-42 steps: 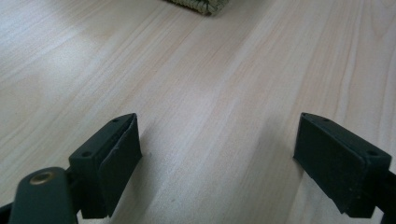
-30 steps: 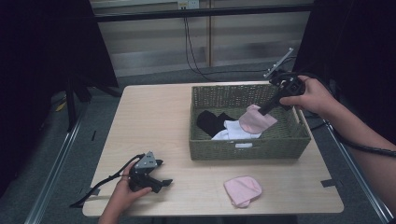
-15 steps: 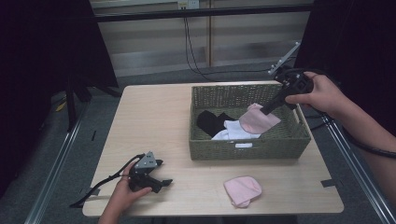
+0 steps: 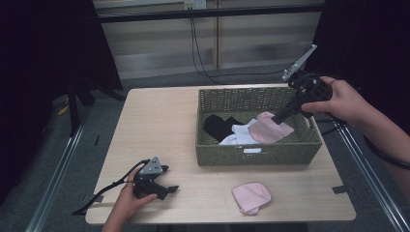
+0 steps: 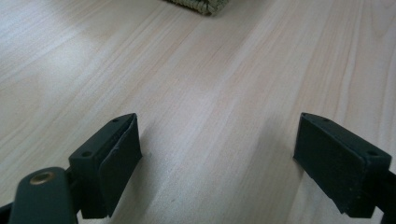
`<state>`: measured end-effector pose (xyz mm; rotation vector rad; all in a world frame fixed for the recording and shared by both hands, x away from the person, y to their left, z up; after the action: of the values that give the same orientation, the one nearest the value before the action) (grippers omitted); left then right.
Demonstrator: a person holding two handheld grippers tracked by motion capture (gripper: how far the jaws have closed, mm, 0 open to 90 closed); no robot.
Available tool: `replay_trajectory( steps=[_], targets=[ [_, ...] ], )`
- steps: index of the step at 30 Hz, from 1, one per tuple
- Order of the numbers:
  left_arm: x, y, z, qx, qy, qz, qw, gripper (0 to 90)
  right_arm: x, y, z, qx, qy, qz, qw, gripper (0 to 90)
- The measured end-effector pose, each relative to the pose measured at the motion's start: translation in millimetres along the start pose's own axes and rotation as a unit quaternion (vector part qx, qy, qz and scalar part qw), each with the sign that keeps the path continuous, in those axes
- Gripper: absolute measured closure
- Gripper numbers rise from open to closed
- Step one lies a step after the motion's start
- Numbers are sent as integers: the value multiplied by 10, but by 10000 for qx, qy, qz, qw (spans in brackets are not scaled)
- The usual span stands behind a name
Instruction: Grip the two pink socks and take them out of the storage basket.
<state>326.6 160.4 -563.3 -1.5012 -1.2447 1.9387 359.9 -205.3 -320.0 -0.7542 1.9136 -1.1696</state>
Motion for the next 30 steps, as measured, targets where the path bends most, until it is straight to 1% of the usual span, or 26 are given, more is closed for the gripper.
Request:
replay_trajectory(
  steps=[2, 4, 7, 10, 11, 12, 14, 16, 17, 24, 25, 30],
  targets=[
    [0, 0, 0, 0, 1, 0, 10000, 140, 2, 9, -57, -50, -44, 6, 10000, 869],
    [0, 0, 0, 0, 1, 0, 10000, 140, 6, 32, -102, -64, -124, -23, 9999, 868],
    [0, 0, 0, 0, -1, 0, 10000, 140, 7, 76, -166, -126, -174, -73, 9997, 868],
    [0, 0, 0, 0, -2, 0, 10000, 140, 2, 143, -213, -190, -285, -85, 9994, 867],
    [0, 0, 0, 0, 0, -1, 10000, 140, 4, 175, -227, -206, -284, -116, 9993, 867],
    [0, 0, 1, 2, -2, 0, 10000, 140, 1, 203, -231, -223, -316, -104, 9992, 868],
    [0, 0, 0, 1, 0, -1, 10000, 140, 2, 251, -248, -288, -276, -146, 9991, 867],
    [0, 0, 0, 0, 0, -1, 10000, 140, -3, 311, -251, -326, -285, -157, 9989, 867],
    [0, 0, 0, 1, -1, 0, 10000, 140, -6, 343, -253, -348, -326, -169, 9987, 867],
    [0, 0, 0, 0, 0, -1, 10000, 140, -22, 557, -269, -471, -321, -293, 9979, 865],
    [0, -1, 0, 0, 0, -1, 10000, 140, -29, 587, -270, -496, -353, -272, 9978, 865],
    [0, 0, 0, 0, -1, -1, 10000, 140, -31, 735, -263, -537, -359, -308, 9974, 860]
  ],
)
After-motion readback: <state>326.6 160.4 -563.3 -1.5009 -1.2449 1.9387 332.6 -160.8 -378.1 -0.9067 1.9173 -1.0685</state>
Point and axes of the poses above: each handheld gripper's, and its own axes: y roughly forward along the jaws, x roughly out of its underside, z roughly to its right, the point moved 8 cm from there along y, roughly forward along the jaws, and after that the axes turned 12 degrees about -z, right-handed, at the moved point
